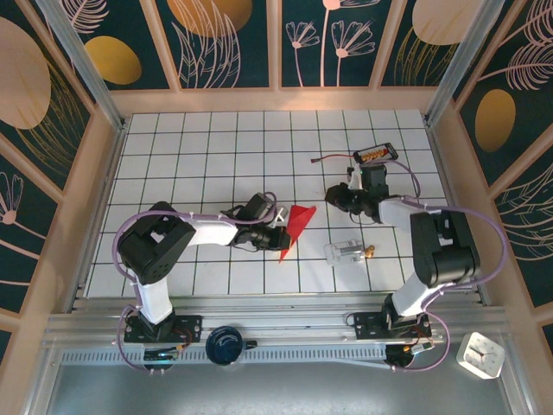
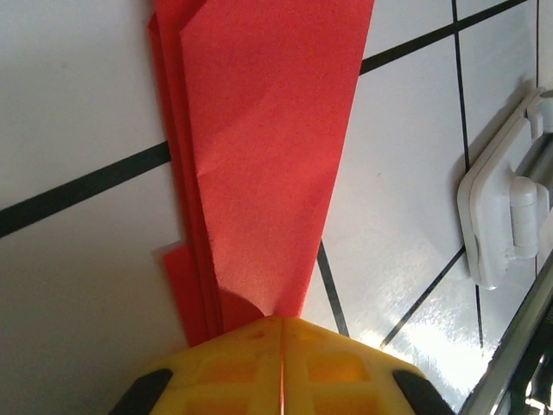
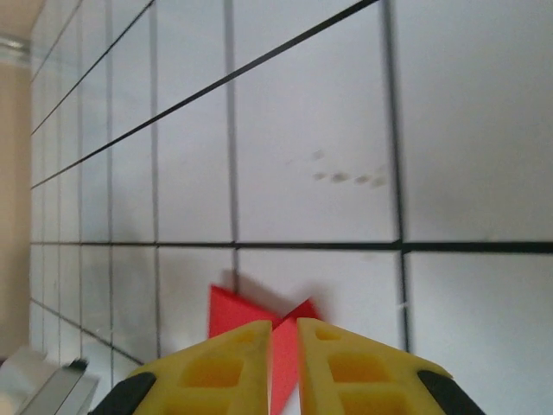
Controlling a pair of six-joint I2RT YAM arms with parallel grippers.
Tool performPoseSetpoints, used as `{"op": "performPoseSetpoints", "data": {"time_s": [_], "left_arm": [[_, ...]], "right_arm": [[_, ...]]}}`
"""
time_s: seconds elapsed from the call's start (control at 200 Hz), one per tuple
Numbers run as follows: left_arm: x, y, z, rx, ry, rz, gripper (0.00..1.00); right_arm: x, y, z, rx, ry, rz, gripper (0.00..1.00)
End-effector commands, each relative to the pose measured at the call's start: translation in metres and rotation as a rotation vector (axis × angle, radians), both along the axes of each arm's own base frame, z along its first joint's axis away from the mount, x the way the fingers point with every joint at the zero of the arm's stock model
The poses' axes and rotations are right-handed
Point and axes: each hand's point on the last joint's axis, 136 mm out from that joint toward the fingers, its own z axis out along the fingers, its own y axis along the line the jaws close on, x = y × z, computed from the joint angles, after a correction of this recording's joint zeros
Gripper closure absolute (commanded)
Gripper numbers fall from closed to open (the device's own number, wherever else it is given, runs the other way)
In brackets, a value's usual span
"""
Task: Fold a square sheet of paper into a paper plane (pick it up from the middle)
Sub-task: Move a paper plane to the center of the table.
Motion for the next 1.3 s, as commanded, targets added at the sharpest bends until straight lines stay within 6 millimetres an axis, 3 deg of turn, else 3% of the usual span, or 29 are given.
{"op": "performPoseSetpoints", "data": {"time_s": [0.0, 0.13, 0.19, 0.21, 0.32, 0.445, 0.555, 0.611, 0.746, 0.811, 1.106, 1.291], "left_arm": [[0.005, 0.005, 0.014, -0.009, 0.026, 0.084, 0.85], [0.013, -0.001, 0.042, -0.075, -0.027, 0.102, 0.75], [0.014, 0.000, 0.043, -0.077, -0.034, 0.108, 0.72], [0.016, 0.000, 0.054, -0.095, -0.054, 0.113, 0.72], [0.022, 0.011, 0.062, -0.098, -0.087, 0.153, 0.66], [0.030, 0.030, 0.059, -0.078, -0.115, 0.207, 0.63], [0.036, 0.036, 0.049, -0.073, -0.096, 0.228, 0.62], [0.040, 0.038, 0.044, -0.067, -0.082, 0.238, 0.62], [0.052, 0.051, 0.041, -0.053, -0.096, 0.277, 0.61], [0.052, 0.056, 0.039, -0.038, -0.107, 0.278, 0.61], [0.046, 0.061, 0.029, -0.033, -0.092, 0.264, 0.61], [0.044, 0.060, 0.025, -0.035, -0.081, 0.251, 0.61]], "right_arm": [[-0.029, 0.021, -0.003, -0.023, -0.013, 0.082, 0.84], [-0.045, 0.042, 0.000, -0.022, -0.027, 0.131, 0.84], [-0.048, 0.048, 0.002, -0.015, -0.036, 0.143, 0.84], [-0.049, 0.049, 0.003, -0.014, -0.038, 0.145, 0.84], [-0.052, 0.049, 0.005, -0.017, -0.039, 0.133, 0.82], [-0.059, 0.034, 0.003, -0.050, -0.025, 0.053, 0.76], [-0.069, 0.034, 0.004, -0.051, -0.018, -0.005, 0.67], [-0.072, 0.040, 0.001, -0.086, -0.007, -0.034, 0.54], [-0.075, 0.050, -0.009, -0.194, 0.021, -0.118, 0.32], [-0.076, 0.052, -0.016, -0.235, 0.041, -0.151, 0.26], [-0.072, 0.073, -0.032, -0.369, 0.045, -0.169, 0.19], [-0.072, 0.065, -0.038, -0.417, 0.061, -0.193, 0.20]]}}
